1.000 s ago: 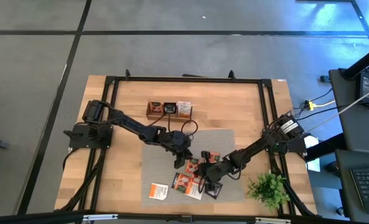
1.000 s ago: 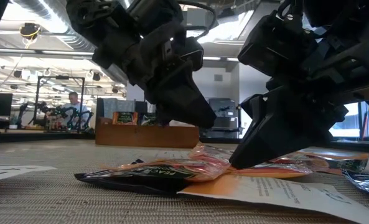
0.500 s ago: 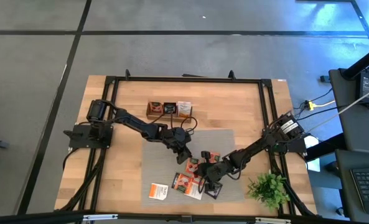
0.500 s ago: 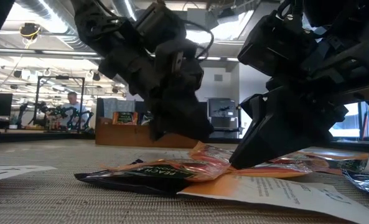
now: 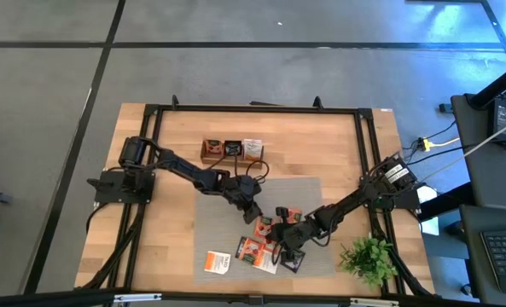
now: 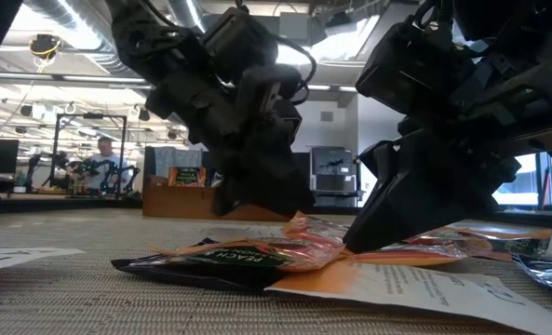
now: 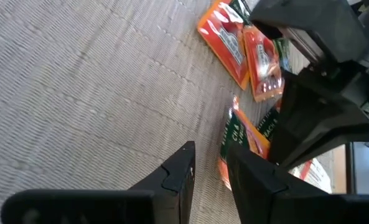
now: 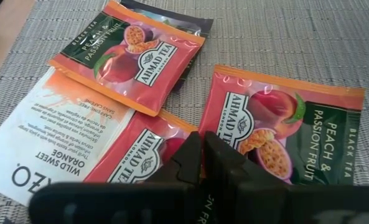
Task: Pick & Place Tea
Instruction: Put the orange tea bag into the left section of the wooden organizer
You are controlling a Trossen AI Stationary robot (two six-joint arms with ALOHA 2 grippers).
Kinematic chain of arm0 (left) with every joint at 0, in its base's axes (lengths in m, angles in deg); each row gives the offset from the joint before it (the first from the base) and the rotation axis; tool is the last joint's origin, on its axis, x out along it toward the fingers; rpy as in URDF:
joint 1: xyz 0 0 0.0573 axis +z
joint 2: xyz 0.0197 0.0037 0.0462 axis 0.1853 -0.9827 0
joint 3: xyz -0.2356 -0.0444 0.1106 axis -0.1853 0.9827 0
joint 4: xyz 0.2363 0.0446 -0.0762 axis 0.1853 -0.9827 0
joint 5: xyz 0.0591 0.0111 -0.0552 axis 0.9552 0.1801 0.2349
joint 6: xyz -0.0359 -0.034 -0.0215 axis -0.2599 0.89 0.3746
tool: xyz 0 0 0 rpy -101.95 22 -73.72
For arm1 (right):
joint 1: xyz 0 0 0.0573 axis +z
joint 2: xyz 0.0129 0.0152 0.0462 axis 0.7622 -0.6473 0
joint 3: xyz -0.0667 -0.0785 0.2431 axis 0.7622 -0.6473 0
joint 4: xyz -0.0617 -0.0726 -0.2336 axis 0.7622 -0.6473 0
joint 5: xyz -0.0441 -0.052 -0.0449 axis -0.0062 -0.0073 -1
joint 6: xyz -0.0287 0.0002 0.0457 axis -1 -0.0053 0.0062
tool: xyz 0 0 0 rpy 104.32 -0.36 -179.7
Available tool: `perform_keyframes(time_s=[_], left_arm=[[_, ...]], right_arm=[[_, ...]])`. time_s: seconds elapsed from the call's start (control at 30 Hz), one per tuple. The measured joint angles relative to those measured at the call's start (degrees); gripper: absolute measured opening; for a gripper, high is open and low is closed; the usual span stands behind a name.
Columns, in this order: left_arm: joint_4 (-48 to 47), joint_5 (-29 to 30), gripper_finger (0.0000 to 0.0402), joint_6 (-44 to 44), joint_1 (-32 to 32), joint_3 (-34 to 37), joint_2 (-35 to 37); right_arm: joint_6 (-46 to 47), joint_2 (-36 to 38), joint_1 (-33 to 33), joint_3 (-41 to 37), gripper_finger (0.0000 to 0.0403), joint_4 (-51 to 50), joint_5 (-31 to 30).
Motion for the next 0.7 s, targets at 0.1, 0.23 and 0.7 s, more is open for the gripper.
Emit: perform_keyframes(time_s=[0.1, 0.23, 0.7], left_arm=[[0.01, -0.03, 0.0088, 1.32, -0.74, 0.0, 0.0], [0.16, -0.08, 0.0088, 3.0, -1.62, 0.0, -0.24], [6.09, 0.55, 0.0088, 4.66, -2.28, -0.23, -3.07]], right_arm=[[0.0, 0.0, 0.0, 0.0, 0.0026, 0.01, 0.02], [0.0, 0.0, 0.0, -0.02, 0.0026, 0.02, 0.02], [0.01, 0.0, 0.0, -0.04, 0.0026, 0.01, 0.02]])
